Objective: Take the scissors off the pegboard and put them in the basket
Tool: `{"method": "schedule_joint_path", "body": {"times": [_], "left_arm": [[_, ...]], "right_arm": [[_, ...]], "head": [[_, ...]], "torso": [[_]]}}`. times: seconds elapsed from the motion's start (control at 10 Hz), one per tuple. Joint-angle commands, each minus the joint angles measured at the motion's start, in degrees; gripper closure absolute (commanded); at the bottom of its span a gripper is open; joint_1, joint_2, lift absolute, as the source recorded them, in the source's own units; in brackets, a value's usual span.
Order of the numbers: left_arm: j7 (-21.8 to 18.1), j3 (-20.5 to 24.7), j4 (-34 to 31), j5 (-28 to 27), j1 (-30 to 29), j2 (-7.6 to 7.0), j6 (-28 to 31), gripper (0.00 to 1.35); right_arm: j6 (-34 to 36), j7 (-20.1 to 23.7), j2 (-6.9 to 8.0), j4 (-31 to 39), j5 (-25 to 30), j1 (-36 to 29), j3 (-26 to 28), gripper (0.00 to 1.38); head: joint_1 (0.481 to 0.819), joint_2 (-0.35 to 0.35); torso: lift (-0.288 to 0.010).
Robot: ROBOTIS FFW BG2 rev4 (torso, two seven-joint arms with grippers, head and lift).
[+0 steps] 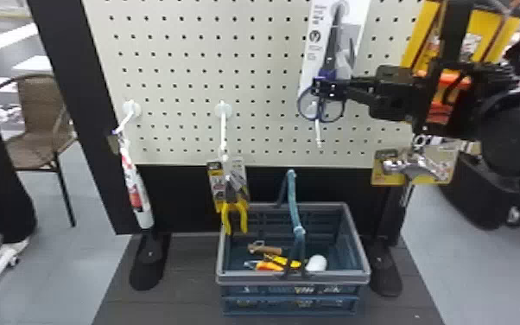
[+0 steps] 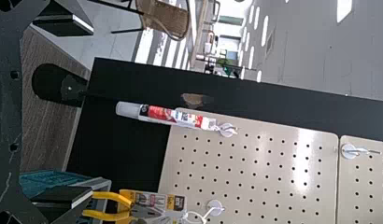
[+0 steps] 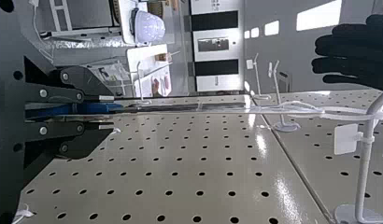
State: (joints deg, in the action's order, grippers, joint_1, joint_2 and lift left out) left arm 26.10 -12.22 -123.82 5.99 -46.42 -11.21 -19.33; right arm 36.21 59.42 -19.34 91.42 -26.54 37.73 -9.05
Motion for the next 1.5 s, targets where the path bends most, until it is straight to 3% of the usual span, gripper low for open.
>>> {"method": "schedule_joint_path", "body": {"times": [0.0, 1.4], "left_arm": [[0.00, 0.00, 0.00, 0.07, 0.00, -0.04, 0.00, 0.10], [0.00, -0.18, -0.14, 0.33, 0.00, -0.48, -0.09, 0.10]], "right_arm": [[0.00, 0.00, 0.00, 0.07, 0.00, 0.01, 0.00, 1.27], [0.00, 0.00, -0.53, 5.55, 0.88, 0.26, 1.93, 1.27]], "head": [[0.549, 0.000], [0.549, 0.000]], "torso": [[-0.100], [-0.100]]}}
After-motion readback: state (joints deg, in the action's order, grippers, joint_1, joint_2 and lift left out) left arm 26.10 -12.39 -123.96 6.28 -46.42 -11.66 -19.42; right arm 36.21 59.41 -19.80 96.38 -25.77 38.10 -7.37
